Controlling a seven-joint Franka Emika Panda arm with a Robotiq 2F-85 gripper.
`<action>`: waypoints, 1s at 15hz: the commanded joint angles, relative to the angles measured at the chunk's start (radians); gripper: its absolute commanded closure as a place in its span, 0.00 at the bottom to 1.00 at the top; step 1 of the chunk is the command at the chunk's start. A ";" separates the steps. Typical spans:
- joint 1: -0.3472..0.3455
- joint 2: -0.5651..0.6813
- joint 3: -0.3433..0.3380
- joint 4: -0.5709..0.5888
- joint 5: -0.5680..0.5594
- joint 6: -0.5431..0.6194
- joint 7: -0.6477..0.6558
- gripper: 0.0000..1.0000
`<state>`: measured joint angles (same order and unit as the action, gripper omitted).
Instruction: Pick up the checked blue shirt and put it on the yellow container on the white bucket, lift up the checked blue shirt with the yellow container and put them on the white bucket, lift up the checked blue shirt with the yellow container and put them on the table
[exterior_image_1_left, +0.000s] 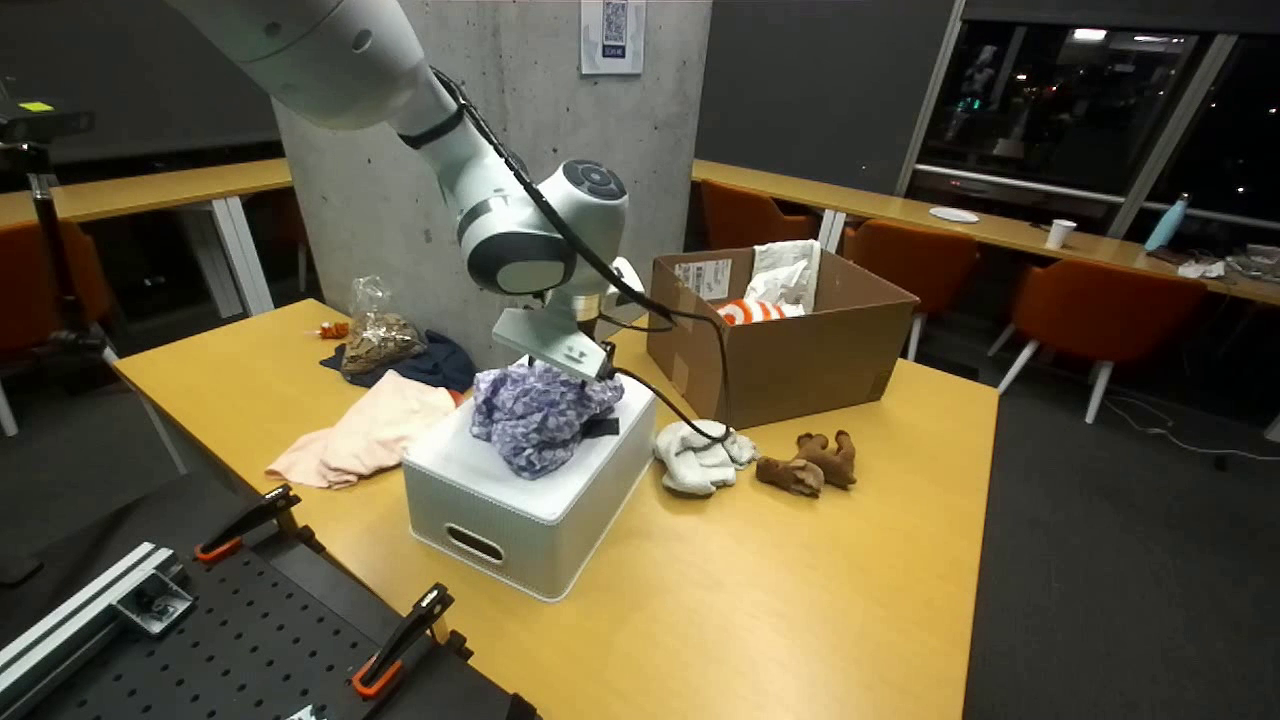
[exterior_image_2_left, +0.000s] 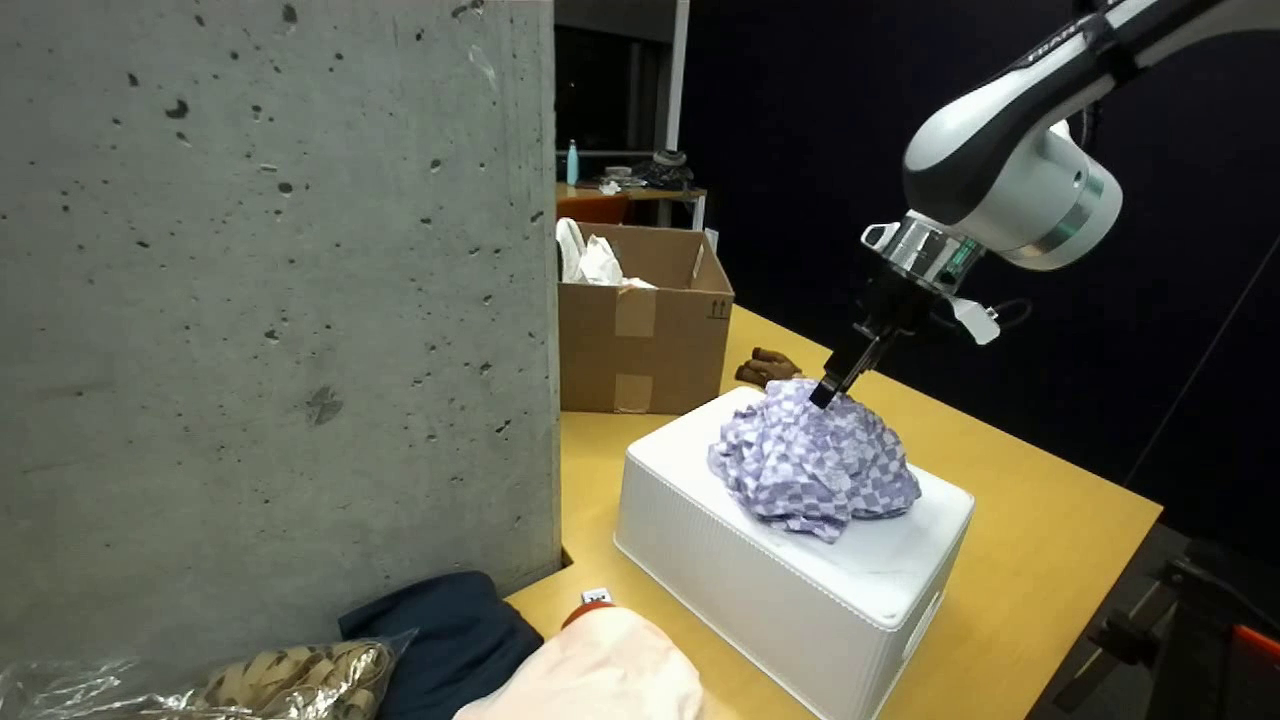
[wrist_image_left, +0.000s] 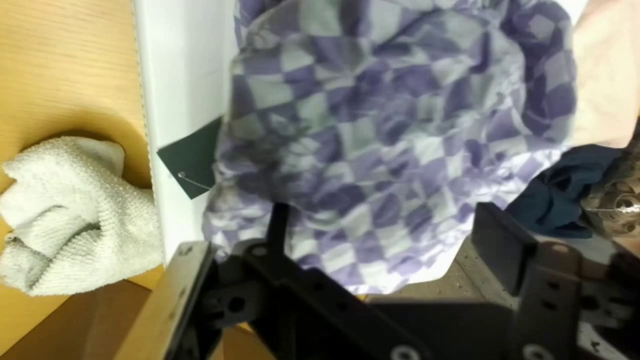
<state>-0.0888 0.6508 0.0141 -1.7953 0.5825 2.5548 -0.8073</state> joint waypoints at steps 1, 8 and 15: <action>0.031 -0.091 -0.019 -0.057 -0.221 -0.054 0.239 0.00; 0.025 -0.034 0.038 0.045 -0.415 -0.206 0.426 0.00; 0.004 0.114 0.062 0.174 -0.414 -0.239 0.414 0.35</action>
<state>-0.0549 0.7015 0.0464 -1.7064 0.1966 2.3558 -0.4048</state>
